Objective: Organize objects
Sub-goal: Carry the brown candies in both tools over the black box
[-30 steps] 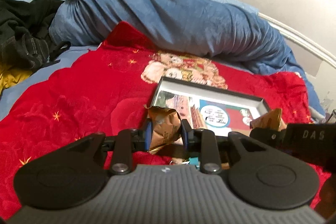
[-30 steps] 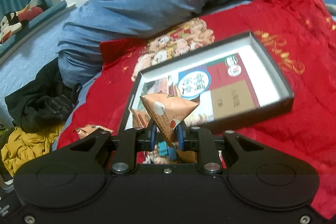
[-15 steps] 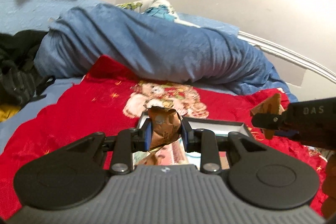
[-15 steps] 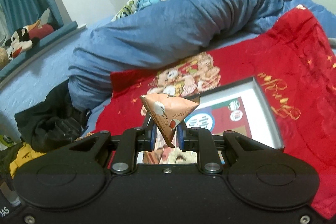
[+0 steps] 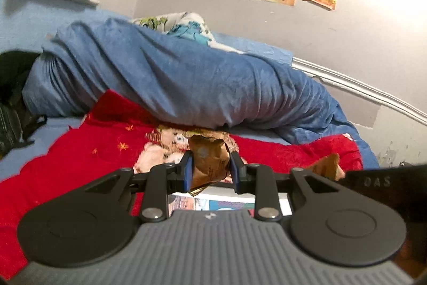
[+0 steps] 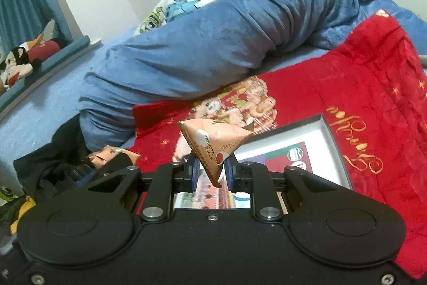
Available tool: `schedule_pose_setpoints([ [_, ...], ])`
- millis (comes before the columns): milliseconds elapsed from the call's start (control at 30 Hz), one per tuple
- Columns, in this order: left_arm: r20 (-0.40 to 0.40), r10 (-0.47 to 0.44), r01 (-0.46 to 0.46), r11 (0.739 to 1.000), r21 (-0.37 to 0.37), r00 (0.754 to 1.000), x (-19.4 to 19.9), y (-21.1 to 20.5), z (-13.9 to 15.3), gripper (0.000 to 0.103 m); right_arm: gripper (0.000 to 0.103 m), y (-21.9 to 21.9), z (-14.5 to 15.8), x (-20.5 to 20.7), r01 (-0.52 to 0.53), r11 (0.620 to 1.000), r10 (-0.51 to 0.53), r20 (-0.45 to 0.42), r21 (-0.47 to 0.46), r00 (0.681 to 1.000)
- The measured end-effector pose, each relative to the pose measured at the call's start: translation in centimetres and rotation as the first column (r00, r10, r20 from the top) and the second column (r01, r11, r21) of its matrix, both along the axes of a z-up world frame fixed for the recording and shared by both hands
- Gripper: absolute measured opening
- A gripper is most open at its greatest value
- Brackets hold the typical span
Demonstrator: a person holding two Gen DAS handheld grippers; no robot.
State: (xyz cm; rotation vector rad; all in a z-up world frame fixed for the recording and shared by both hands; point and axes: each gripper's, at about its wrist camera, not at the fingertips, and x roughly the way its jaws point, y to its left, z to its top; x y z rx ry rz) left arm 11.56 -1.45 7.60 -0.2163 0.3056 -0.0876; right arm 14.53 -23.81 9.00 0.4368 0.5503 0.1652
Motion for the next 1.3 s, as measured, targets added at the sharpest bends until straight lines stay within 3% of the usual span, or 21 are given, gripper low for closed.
schedule_pose_setpoints([
  [200,-0.078,0.0,-0.002,1.0,-0.021,0.997,2.4,0.2,-2.9,0.032,0.02,-0.9,-5.0,1.4,0.02,1.0,-0.019,-0.079,0.018,0.997],
  [367,-0.118,-0.011,0.007,1.0,-0.029,0.993,3.2,0.0,-4.1,0.032,0.02,-1.7,-7.3,2.2,0.033,0.999,-0.029,-0.126,0.023,0.992],
  [1300,-0.189,-0.08,0.091,0.995,0.05,0.979,3.1,-3.1,-6.8,0.033,0.02,-3.1,-8.2,2.3,0.084,0.996,-0.079,-0.19,0.021,0.979],
])
